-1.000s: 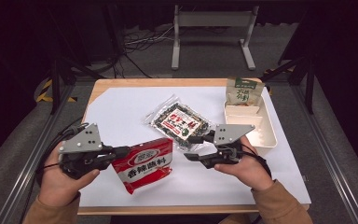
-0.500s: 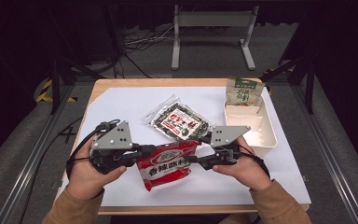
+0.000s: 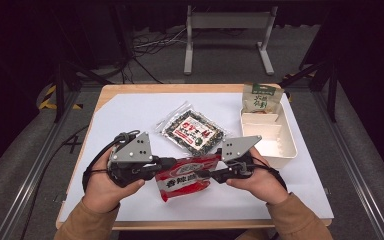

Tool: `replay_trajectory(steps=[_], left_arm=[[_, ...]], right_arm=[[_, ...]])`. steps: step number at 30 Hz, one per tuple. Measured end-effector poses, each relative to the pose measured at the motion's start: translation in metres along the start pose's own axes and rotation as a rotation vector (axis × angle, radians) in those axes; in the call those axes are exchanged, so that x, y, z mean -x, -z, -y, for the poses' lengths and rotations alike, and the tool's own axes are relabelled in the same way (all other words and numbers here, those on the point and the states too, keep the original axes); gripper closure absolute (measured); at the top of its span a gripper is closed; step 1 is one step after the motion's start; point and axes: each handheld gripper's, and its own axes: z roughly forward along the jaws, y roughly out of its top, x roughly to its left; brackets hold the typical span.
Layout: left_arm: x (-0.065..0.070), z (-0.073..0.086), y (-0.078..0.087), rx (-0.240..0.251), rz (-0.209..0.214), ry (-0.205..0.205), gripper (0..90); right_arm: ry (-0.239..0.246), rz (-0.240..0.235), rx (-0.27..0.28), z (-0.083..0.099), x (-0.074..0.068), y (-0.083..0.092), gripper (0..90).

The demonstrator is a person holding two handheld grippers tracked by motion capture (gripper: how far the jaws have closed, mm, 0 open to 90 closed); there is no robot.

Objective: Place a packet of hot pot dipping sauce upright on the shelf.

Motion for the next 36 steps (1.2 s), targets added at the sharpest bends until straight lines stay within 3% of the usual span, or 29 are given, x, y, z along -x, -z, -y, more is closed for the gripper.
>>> replay_trajectory(steps=[2,9,28,34,36], left_arm=[[0.000,0.000,0.000,0.001,0.003,0.000,89.9],[-0.002,0.002,-0.002,0.010,0.010,0.006,89.9],[-0.009,0.009,-0.002,0.058,0.044,0.029,87.8],[-0.013,0.012,-0.002,0.084,0.055,0.056,78.2],[-0.013,0.013,-0.001,0.095,0.043,0.063,66.9]], right_arm=[[0.021,-0.002,-0.008,0.000,0.000,0.001,76.8],[0.048,-0.043,-0.032,-0.001,0.000,0.002,87.4],[0.034,-0.040,-0.033,-0.007,0.002,0.011,89.5],[0.004,-0.040,-0.032,-0.009,0.003,0.018,89.5],[-0.003,-0.043,-0.027,-0.010,0.004,0.022,89.5]])
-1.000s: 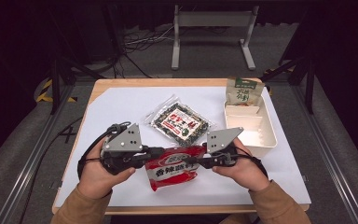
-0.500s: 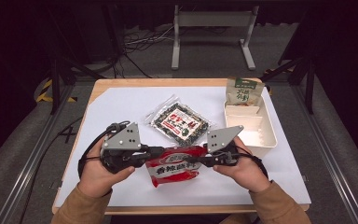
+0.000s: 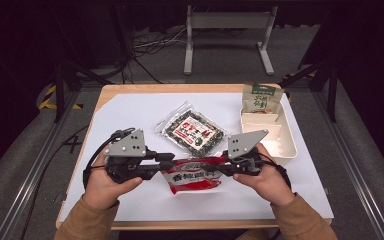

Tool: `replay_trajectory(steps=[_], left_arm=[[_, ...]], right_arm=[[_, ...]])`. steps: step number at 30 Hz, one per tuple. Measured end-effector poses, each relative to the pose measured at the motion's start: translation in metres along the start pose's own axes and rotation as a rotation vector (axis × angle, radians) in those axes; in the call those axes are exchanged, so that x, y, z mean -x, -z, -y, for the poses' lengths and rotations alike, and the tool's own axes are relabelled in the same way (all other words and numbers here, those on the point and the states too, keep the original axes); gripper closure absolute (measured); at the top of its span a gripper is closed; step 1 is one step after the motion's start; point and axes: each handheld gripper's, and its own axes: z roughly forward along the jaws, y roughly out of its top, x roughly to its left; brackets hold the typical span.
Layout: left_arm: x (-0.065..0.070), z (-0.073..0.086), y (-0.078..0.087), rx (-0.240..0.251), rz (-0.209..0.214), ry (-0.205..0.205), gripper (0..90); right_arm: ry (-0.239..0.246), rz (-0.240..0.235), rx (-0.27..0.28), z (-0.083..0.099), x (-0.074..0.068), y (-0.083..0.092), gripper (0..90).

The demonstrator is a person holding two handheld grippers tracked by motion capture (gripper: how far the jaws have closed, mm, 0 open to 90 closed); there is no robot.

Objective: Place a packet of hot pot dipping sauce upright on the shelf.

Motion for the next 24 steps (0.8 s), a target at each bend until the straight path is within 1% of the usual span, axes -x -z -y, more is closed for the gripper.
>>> replay_trajectory(steps=[1,2,3,4,5,6,7,9,11,12,14,18,20,24], left_arm=[[0.000,0.000,0.000,0.000,0.000,0.000,63.5],[0.000,0.000,0.000,0.001,0.000,0.001,63.5],[-0.001,0.002,0.001,0.001,-0.009,0.002,56.7],[-0.001,0.002,0.001,0.001,-0.009,0.002,52.3],[-0.001,0.003,0.001,0.006,-0.019,0.008,48.0],[-0.002,0.004,0.002,0.009,-0.032,0.010,48.0],[-0.003,0.007,0.004,0.021,-0.037,0.018,44.5],[-0.006,0.011,0.007,0.028,-0.042,0.035,45.0],[-0.009,0.017,0.009,0.036,-0.058,0.047,44.1],[-0.010,0.019,0.009,0.041,-0.060,0.052,43.3],[-0.014,0.025,0.009,0.053,-0.056,0.075,41.7],[-0.021,0.034,0.012,0.064,-0.082,0.091,41.5],[-0.025,0.041,0.012,0.075,-0.091,0.107,41.3],[-0.031,0.054,0.009,0.071,-0.115,0.135,41.6]], right_arm=[[-0.002,0.000,0.001,0.000,0.000,0.002,89.5],[-0.002,0.000,0.001,0.000,0.000,0.002,89.5],[0.001,0.009,-0.004,-0.001,0.001,0.006,89.5],[0.000,0.015,-0.005,-0.001,0.001,0.008,89.5],[-0.003,0.022,-0.004,-0.001,0.002,0.010,89.5],[-0.003,0.022,-0.004,-0.001,0.002,0.010,89.5],[-0.006,0.027,-0.003,-0.001,0.003,0.013,89.5],[-0.010,0.042,0.000,-0.001,0.005,0.020,89.5],[-0.015,0.054,0.003,-0.001,0.006,0.025,89.5],[-0.017,0.062,0.006,-0.001,0.008,0.029,89.5],[-0.023,0.077,0.010,-0.001,0.010,0.035,89.5],[-0.033,0.101,0.014,-0.002,0.016,0.047,89.5],[-0.036,0.112,0.018,-0.003,0.019,0.053,89.5],[-0.046,0.132,0.020,-0.004,0.028,0.065,89.5]])
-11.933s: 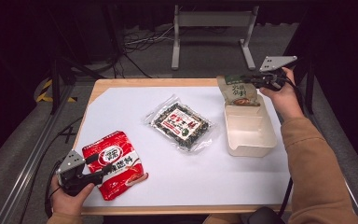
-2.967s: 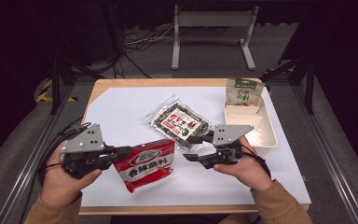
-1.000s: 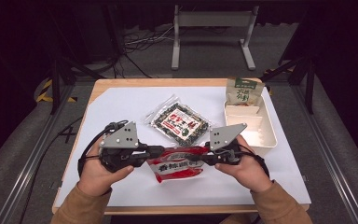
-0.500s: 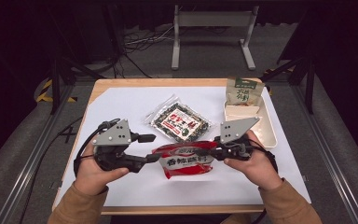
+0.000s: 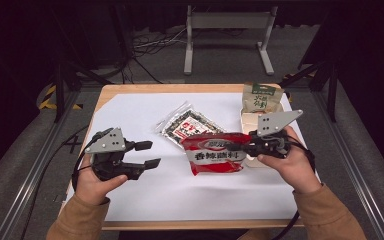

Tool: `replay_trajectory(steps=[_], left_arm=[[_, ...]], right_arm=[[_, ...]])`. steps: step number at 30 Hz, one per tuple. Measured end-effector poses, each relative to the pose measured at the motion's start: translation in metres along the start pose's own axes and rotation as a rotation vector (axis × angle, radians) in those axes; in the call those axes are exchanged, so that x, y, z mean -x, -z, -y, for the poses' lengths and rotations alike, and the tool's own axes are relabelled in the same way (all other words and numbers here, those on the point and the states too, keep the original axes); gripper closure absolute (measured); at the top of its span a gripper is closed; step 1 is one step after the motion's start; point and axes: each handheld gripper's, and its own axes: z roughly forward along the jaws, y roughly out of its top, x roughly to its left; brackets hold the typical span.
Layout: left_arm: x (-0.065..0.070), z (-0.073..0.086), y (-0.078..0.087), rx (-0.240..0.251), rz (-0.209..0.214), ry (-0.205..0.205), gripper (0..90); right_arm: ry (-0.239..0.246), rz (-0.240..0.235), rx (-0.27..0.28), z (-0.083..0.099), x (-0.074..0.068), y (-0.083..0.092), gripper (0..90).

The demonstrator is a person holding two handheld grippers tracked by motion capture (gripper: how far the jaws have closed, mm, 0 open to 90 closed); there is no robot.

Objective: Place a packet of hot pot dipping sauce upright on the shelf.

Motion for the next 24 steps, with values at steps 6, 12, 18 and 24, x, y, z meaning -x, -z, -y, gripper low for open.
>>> replay_trajectory(steps=[6,12,18,24], left_arm=[[-0.012,0.019,-0.012,0.001,-0.015,0.051,41.3],[-0.021,0.036,-0.019,0.025,-0.058,0.054,43.1],[-0.027,0.049,-0.026,0.051,-0.072,0.095,41.8],[-0.029,0.054,-0.030,0.050,-0.080,0.093,41.6]], right_arm=[[0.005,0.041,-0.011,-0.009,0.014,0.016,89.5],[0.017,0.078,-0.020,-0.015,0.025,0.029,89.5],[0.017,0.112,-0.014,-0.018,0.039,0.041,89.5],[-0.008,0.143,-0.012,-0.013,0.056,0.048,89.4]])
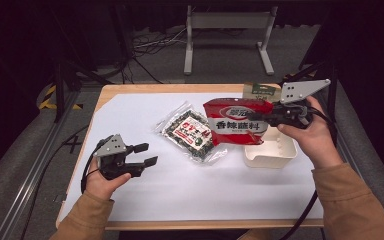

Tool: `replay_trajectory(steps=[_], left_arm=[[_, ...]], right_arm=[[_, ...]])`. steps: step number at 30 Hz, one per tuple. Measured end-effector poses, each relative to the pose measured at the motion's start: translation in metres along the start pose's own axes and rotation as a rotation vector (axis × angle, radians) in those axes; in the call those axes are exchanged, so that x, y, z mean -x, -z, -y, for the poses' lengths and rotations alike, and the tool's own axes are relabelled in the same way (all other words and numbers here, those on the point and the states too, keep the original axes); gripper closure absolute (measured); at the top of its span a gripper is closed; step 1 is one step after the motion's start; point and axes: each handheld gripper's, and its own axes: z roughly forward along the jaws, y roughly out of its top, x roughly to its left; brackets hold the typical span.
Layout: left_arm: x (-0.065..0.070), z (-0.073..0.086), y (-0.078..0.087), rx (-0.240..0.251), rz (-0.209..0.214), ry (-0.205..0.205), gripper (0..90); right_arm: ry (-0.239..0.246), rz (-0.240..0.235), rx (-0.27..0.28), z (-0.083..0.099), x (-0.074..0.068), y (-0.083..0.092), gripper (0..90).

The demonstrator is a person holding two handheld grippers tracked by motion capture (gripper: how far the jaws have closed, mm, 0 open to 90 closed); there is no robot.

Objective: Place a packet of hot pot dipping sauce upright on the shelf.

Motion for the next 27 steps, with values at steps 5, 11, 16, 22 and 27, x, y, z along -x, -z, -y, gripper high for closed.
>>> replay_trajectory(steps=[5,11,16,22,27], left_arm=[[-0.001,0.003,-0.002,0.003,-0.005,-0.003,42.5],[-0.005,0.007,-0.003,0.002,-0.008,-0.003,42.6],[-0.010,0.012,-0.003,0.004,-0.025,0.005,42.4],[-0.012,0.014,-0.003,0.005,-0.033,0.010,42.1],[-0.014,0.016,-0.002,-0.001,-0.049,-0.013,42.2]], right_arm=[[-0.016,0.022,0.000,0.004,0.010,0.003,89.4],[-0.036,0.055,0.011,0.009,0.026,0.010,89.4],[-0.039,0.072,0.019,0.014,0.036,0.013,89.4],[-0.049,0.107,0.016,0.017,0.050,0.020,89.4],[-0.042,0.124,0.019,0.020,0.060,0.025,89.4]])
